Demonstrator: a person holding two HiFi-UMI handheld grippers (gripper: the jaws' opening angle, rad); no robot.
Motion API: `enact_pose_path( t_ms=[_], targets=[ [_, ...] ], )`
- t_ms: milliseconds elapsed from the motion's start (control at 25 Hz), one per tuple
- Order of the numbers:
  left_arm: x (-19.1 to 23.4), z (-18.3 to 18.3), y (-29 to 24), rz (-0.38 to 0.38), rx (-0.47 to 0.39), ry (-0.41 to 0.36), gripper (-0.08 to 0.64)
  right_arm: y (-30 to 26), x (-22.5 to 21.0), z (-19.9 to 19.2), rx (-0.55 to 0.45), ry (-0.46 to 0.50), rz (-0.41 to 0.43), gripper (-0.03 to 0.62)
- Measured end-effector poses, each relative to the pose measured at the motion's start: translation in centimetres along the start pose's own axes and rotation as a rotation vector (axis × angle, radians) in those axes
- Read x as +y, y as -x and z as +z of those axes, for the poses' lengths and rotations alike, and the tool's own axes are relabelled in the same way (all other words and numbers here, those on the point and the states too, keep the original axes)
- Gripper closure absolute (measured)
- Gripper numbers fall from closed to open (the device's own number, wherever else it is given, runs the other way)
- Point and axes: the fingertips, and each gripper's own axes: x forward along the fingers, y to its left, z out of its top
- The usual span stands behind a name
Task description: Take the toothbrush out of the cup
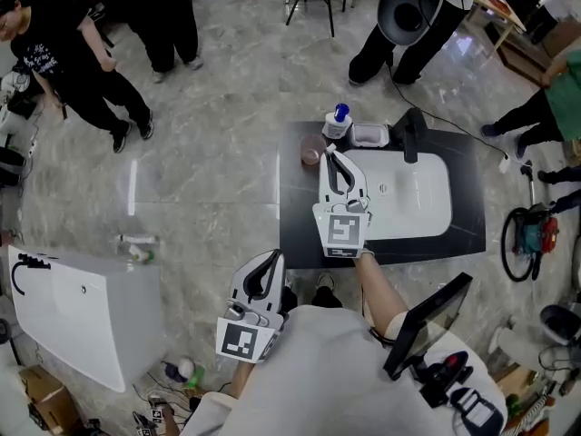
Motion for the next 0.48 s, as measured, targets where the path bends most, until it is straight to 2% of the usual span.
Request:
enact_pose_path(
  t_ms=[120,280,400,480],
  targets=[
    [-0.8,0.0,0.3,-0.017,-0.002,-0.02,0.557,1.8,0.1,0.1,0.002,-0.001,0.011,0.575],
    [-2.0,0.3,0.4,-0.036,-0.005,0.007,0.557,4.3,0.5,0.5,0.005,-0.006,0.023,0.575],
    [-2.8,0.1,0.5,-0.066,-0.015,-0.027,0.557,6.3,0.6,0.5,0.002,-0.007,0.027,0.575],
    [-3.4,0.2,0.4,-0.079,-0.018,-0.023,0.555,7.6,0.5,0.6,0.001,-0.013,0.022,0.575]
  ],
)
